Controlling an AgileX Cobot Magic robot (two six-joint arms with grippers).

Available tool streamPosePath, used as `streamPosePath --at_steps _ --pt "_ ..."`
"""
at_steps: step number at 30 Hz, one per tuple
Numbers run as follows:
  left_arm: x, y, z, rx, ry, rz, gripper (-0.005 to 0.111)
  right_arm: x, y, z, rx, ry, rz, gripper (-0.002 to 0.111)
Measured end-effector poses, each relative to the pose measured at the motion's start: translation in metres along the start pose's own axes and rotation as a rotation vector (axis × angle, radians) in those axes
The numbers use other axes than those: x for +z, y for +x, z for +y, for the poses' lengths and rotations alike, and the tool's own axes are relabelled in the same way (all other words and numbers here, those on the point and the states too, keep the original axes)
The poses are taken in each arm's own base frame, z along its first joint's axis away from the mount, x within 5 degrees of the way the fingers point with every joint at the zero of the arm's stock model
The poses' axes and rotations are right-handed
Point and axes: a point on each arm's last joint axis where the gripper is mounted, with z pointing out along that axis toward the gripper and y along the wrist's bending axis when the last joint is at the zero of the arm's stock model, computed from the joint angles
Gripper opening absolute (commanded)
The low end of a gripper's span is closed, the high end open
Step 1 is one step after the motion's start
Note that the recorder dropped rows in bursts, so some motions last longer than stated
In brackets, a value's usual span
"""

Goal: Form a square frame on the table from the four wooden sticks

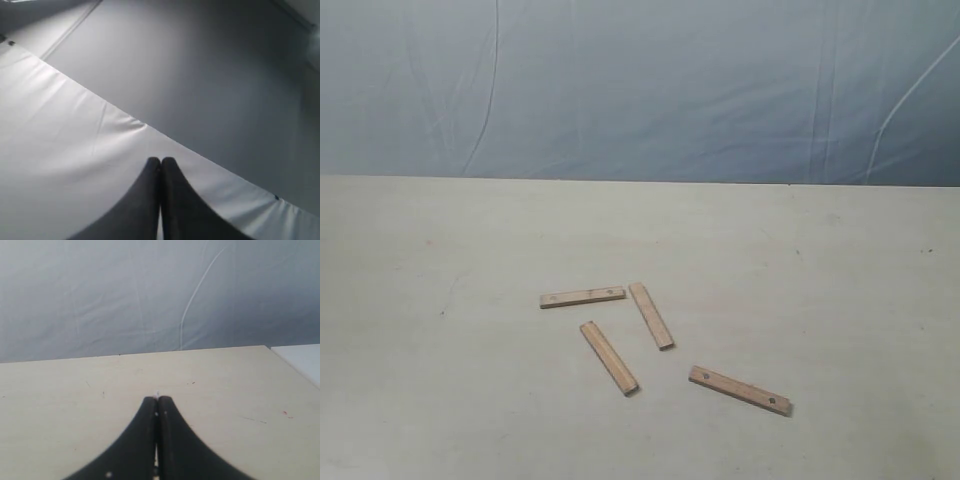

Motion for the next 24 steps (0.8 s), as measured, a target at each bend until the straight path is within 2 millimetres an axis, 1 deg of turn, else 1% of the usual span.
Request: streamPosePath --at_steps 2,3,5,7,11,14,16,18,19,21,24 --pt "0.025 0.001 -0.008 0.026 0.042 0.09 0.0 0.0 0.0 0.0 0.0 0.0 0.0 -0.001" --pt "0.037 0.004 -0.01 0.048 0.058 0.162 0.0 0.0 0.0 0.0 0.0 0.0 0.0 -0.001" --pt "0.057 0.015 -0.009 0.078 0.048 0.314 0.0 0.0 0.0 0.0 0.0 0.0 0.0 -0.001" --pt "0.074 0.029 -0.001 0.102 0.0 0.467 0.0 0.0 0.0 0.0 0.0 0.0 0.0 -0.001" --pt "0.102 0.061 0.027 0.198 -0.119 0.72 0.0 0.0 0.0 0.0 0.01 -0.002 0.0 -0.001" --pt "0.116 0.089 0.047 0.205 -0.173 0.873 0.0 0.0 0.0 0.0 0.01 -0.002 0.0 -0.001" --pt "0.122 0.104 0.058 0.231 -0.192 0.932 0.0 0.0 0.0 0.0 0.01 -0.002 0.0 -0.001" --pt "0.126 0.117 0.069 0.299 -0.214 0.975 0.0 0.0 0.0 0.0 0.015 -0.002 0.0 -0.001" --pt "0.128 0.121 0.073 0.355 -0.225 0.982 0.0 0.0 0.0 0.0 0.015 -0.002 0.0 -0.001" --pt "0.131 0.126 0.087 0.54 -0.282 0.98 0.0 0.0 0.0 0.0 0.015 -0.002 0.0 -0.001" --pt "0.136 0.125 0.103 0.833 -0.429 0.964 0.0 0.0 0.0 0.0 0.015 -0.002 0.0 -0.001"
